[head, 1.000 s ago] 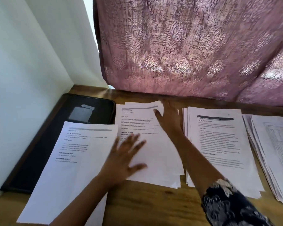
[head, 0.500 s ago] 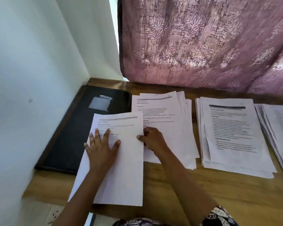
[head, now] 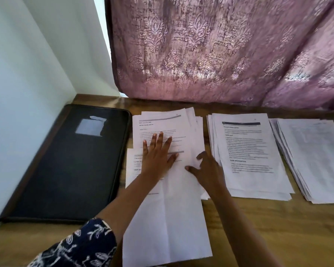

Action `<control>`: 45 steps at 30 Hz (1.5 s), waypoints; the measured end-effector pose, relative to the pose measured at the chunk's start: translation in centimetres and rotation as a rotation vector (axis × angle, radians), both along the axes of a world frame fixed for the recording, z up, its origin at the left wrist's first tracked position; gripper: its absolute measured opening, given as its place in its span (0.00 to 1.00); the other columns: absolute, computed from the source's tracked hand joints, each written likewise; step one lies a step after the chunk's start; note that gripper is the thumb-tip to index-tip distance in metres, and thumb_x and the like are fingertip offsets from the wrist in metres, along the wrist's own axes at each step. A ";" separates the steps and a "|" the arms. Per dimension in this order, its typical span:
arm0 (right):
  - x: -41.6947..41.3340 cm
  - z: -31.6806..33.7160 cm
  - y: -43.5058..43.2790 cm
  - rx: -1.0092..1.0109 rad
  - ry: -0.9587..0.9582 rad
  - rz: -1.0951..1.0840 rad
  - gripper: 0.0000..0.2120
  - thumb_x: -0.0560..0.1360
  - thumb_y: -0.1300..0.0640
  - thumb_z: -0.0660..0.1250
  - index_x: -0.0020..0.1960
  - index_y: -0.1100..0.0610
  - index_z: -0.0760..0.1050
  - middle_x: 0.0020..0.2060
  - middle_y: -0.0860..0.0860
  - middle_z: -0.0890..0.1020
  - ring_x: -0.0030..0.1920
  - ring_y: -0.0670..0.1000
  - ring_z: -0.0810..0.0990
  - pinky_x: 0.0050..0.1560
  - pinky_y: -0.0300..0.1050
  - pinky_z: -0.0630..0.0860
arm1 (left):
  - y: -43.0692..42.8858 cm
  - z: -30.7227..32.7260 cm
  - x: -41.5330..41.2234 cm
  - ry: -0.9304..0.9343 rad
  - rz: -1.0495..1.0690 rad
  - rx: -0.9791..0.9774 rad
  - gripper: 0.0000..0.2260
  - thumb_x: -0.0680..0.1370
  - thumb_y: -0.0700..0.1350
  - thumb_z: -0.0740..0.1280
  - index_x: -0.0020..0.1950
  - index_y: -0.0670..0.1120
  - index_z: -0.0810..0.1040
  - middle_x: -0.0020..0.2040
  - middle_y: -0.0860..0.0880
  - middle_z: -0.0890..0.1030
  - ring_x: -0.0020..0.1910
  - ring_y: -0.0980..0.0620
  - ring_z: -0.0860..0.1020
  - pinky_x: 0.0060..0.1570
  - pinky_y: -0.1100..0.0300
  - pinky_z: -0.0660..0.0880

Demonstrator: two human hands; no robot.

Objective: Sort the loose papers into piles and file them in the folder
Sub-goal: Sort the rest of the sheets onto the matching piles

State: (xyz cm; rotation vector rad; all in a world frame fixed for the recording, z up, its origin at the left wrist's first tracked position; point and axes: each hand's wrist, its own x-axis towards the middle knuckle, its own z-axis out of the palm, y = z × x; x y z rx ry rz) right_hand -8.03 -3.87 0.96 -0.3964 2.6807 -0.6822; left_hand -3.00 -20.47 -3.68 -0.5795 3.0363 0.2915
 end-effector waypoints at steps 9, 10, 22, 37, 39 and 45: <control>-11.6 -1.7 -8.3 0.160 0.350 0.530 0.30 0.80 0.44 0.59 0.76 0.57 0.57 0.76 0.54 0.60 0.76 0.54 0.57 0.73 0.56 0.56 | -0.7 -1.0 -1.5 0.096 0.063 -0.014 0.24 0.78 0.61 0.55 0.70 0.53 0.71 0.72 0.48 0.71 0.70 0.43 0.69 0.69 0.42 0.62; -12.2 -2.3 -8.6 0.205 0.338 0.552 0.32 0.80 0.43 0.57 0.77 0.57 0.53 0.77 0.54 0.56 0.77 0.54 0.54 0.74 0.57 0.53 | -0.9 -0.8 -1.9 0.130 0.070 -0.035 0.22 0.77 0.60 0.56 0.67 0.52 0.74 0.68 0.48 0.75 0.66 0.43 0.73 0.65 0.43 0.67; -11.9 -4.2 -8.6 0.058 0.281 0.448 0.32 0.80 0.42 0.55 0.78 0.55 0.50 0.76 0.54 0.60 0.76 0.54 0.57 0.75 0.52 0.53 | -4.3 -1.1 -7.8 0.196 0.123 0.081 0.26 0.80 0.57 0.48 0.76 0.49 0.63 0.77 0.47 0.62 0.77 0.46 0.58 0.74 0.47 0.49; -11.6 -4.8 -5.6 -0.377 0.290 0.693 0.15 0.76 0.58 0.67 0.61 0.59 0.78 0.61 0.55 0.79 0.64 0.54 0.76 0.68 0.52 0.66 | -5.1 -0.9 -6.8 0.705 0.101 0.659 0.25 0.81 0.62 0.48 0.70 0.50 0.72 0.74 0.50 0.67 0.75 0.53 0.61 0.75 0.52 0.56; -11.7 -4.3 -5.7 -0.428 0.157 0.572 0.14 0.78 0.56 0.65 0.62 0.59 0.77 0.61 0.55 0.79 0.63 0.51 0.76 0.67 0.46 0.67 | -5.3 -0.9 -7.2 0.571 0.116 0.583 0.22 0.80 0.60 0.55 0.63 0.49 0.79 0.73 0.51 0.69 0.74 0.52 0.64 0.73 0.46 0.59; -14.2 -3.9 -7.1 -0.214 0.187 0.477 0.22 0.81 0.53 0.60 0.73 0.57 0.65 0.73 0.53 0.67 0.73 0.53 0.64 0.72 0.45 0.58 | -5.2 -0.9 -7.5 0.386 0.117 0.372 0.18 0.79 0.52 0.65 0.68 0.50 0.75 0.75 0.50 0.67 0.75 0.49 0.62 0.73 0.45 0.60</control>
